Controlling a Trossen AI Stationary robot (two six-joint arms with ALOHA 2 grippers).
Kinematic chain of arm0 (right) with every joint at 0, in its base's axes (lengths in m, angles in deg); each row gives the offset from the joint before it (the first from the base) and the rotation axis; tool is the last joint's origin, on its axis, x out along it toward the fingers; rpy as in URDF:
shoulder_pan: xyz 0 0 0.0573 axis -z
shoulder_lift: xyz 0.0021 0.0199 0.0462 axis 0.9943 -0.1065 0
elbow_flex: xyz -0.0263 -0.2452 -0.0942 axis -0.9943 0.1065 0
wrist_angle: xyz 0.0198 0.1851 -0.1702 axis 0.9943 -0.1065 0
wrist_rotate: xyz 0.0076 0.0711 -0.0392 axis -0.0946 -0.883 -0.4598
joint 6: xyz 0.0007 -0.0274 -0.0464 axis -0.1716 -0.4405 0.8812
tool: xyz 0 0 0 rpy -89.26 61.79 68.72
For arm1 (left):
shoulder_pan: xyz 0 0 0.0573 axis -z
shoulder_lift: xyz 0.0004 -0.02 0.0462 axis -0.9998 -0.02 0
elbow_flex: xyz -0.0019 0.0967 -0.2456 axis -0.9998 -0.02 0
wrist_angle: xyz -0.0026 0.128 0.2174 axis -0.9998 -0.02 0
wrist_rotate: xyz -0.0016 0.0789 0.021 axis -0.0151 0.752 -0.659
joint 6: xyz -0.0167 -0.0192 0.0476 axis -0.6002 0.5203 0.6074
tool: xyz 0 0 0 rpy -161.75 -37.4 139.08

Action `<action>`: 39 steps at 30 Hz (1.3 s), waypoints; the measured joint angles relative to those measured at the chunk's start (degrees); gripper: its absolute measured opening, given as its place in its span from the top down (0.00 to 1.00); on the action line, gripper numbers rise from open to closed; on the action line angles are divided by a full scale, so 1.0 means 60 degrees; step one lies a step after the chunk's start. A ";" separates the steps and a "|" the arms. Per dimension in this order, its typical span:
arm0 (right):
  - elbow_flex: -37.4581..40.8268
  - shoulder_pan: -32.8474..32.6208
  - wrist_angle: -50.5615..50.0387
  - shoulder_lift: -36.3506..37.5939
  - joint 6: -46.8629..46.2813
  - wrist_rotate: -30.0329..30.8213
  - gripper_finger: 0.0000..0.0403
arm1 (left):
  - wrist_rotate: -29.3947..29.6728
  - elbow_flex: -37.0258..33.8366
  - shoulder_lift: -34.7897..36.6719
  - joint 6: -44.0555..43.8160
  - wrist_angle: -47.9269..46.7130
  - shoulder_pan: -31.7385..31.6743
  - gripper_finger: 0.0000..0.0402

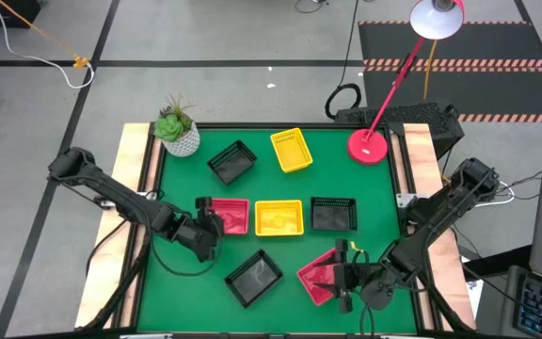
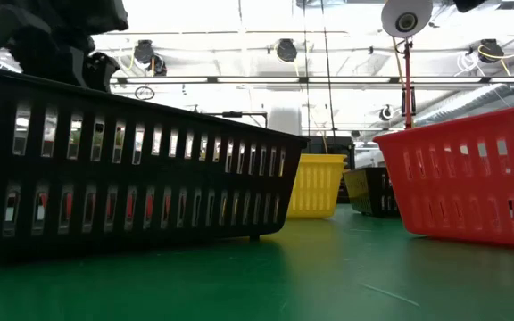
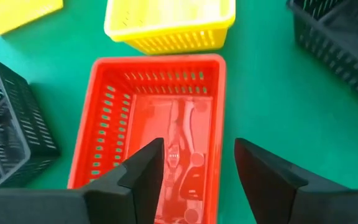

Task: Stack baskets by color
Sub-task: Stack the bottom black bin on top of the black bin

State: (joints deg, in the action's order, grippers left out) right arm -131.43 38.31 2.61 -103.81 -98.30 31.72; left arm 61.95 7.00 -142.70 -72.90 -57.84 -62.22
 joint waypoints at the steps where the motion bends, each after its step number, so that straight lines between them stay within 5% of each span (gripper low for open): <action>1: -0.0015 0.0094 0.0098 0.0000 0.0011 -0.0288 0.47 | 0.0013 0.0000 0.0099 0.0024 0.0033 -0.0006 0.52; 7: -0.0074 0.1059 0.0964 0.0000 0.0263 -0.2639 0.47 | 0.0492 0.0007 0.0959 0.0558 0.0424 -0.0015 0.59; 12: -0.1258 0.1693 0.0083 -0.0632 0.0944 -0.3726 0.47 | 0.0740 0.0011 0.1578 0.0940 0.0759 -0.0025 0.64; 26: -0.6039 0.2893 -0.3817 -0.4112 0.2251 -0.5326 0.47 | 0.0442 0.0011 0.1837 0.1014 0.0567 -0.0159 0.68; 39: -0.6972 0.3158 -0.3486 -0.5708 0.3217 -0.6255 0.56 | 0.0435 0.0011 0.1837 0.1363 0.0572 -0.0430 0.68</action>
State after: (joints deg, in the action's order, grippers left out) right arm -173.27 57.25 -18.31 -138.06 -78.99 -5.81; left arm 64.56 7.07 -131.68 -64.72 -54.41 -64.80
